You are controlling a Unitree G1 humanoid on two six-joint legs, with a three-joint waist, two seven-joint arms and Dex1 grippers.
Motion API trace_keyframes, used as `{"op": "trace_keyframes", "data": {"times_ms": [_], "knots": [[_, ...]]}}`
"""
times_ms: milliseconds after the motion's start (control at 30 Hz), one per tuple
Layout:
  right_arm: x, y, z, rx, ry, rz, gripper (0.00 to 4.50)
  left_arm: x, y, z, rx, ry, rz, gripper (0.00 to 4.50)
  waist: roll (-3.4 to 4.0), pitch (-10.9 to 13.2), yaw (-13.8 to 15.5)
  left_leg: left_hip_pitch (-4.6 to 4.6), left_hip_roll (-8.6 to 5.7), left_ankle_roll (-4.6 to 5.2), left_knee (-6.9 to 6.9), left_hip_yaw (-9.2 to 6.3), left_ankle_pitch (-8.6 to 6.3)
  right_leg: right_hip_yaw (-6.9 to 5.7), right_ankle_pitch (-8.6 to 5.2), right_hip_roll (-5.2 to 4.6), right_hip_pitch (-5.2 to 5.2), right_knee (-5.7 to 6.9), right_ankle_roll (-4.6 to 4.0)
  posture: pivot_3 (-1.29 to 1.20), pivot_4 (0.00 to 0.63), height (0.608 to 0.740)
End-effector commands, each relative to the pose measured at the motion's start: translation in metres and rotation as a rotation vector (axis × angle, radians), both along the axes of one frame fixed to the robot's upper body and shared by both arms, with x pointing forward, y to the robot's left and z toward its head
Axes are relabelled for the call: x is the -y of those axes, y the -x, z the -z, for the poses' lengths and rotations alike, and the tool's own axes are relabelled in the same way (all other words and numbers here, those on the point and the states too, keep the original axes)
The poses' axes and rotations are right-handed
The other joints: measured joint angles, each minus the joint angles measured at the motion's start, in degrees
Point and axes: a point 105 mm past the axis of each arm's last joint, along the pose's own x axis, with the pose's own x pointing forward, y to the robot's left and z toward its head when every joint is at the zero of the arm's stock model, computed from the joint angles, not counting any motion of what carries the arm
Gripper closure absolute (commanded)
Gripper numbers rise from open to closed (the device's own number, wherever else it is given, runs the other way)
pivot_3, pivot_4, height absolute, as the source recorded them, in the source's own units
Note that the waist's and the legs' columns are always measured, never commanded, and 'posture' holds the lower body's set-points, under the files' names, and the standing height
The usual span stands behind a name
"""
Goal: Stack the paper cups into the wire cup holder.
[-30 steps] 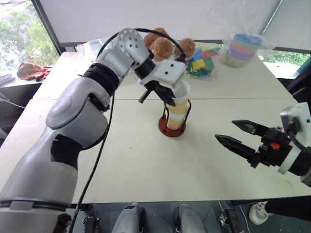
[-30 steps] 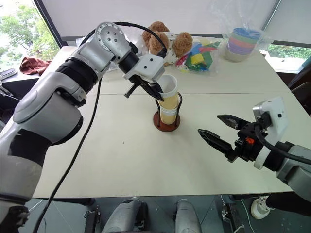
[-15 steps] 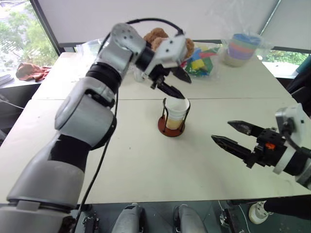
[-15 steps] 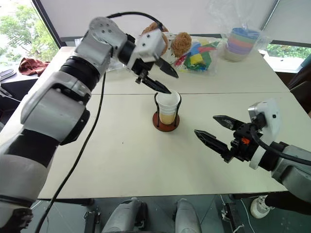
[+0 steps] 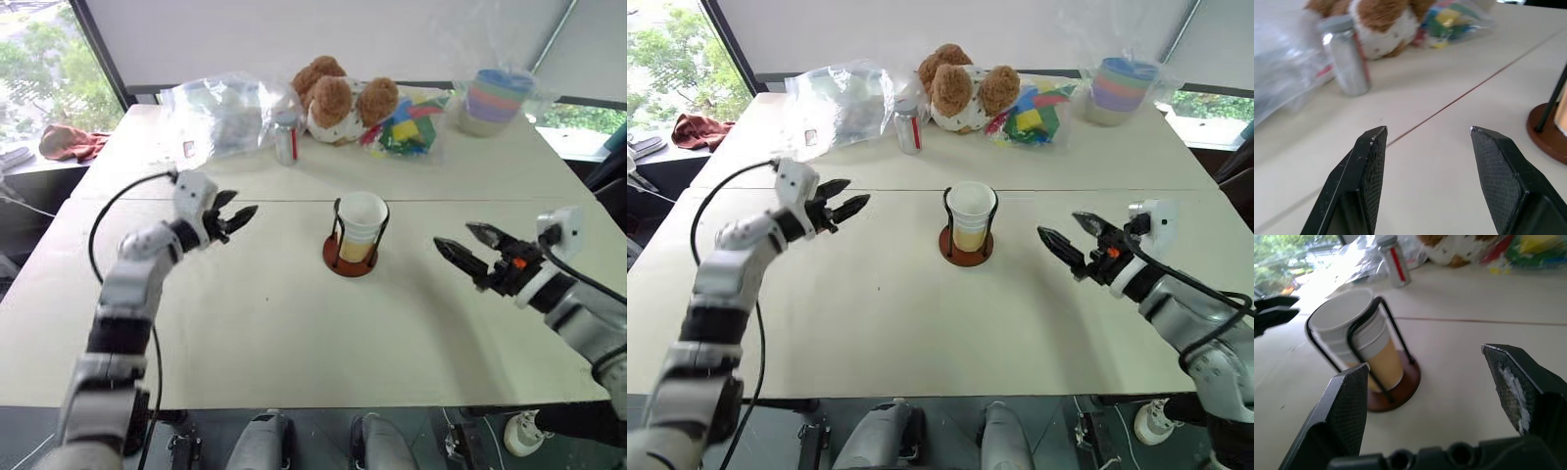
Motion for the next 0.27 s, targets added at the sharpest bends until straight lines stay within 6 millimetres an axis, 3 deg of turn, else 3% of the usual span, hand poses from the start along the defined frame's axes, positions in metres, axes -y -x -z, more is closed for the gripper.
{"op": "trace_keyframes", "data": {"times_ms": [33, 100, 267], "knots": [[0.016, -0.009, -0.005, 0.131, 0.005, 0.112, 0.47, 0.002, 0.024, -0.011, 0.061, 0.143, -0.127, 1.75, 0.04, 0.0, 0.4, 0.06, -0.03, -0.01, 0.0, -0.01, 0.01, 0.0, 0.01, -0.01, 0.07, -0.02, 0.0, 0.0, 0.15, 0.74], [0.022, -0.013, 0.007, 0.13, 0.019, 0.172, 0.47, 0.003, 0.038, 0.004, 0.04, 0.176, -0.189, 1.75, 0.07, -0.1, 0.3, 0.3, -0.04, -0.04, -0.01, -0.01, 0.01, 0.02, 0.01, -0.01, 0.25, -0.05, 0.0, 0.0, 0.15, 0.74], [0.033, -0.018, 0.021, 0.155, 0.022, 0.275, 0.47, 0.009, 0.05, 0.019, 0.001, 0.21, -0.222, 1.75, 0.11, -0.1, 0.1, 1.01, 0.02, 0.0, -0.18, 0.04, -0.03, 0.02, 0.02, 0.05, 0.77, -0.01, -0.05, 0.0, 0.15, 0.74]]}}
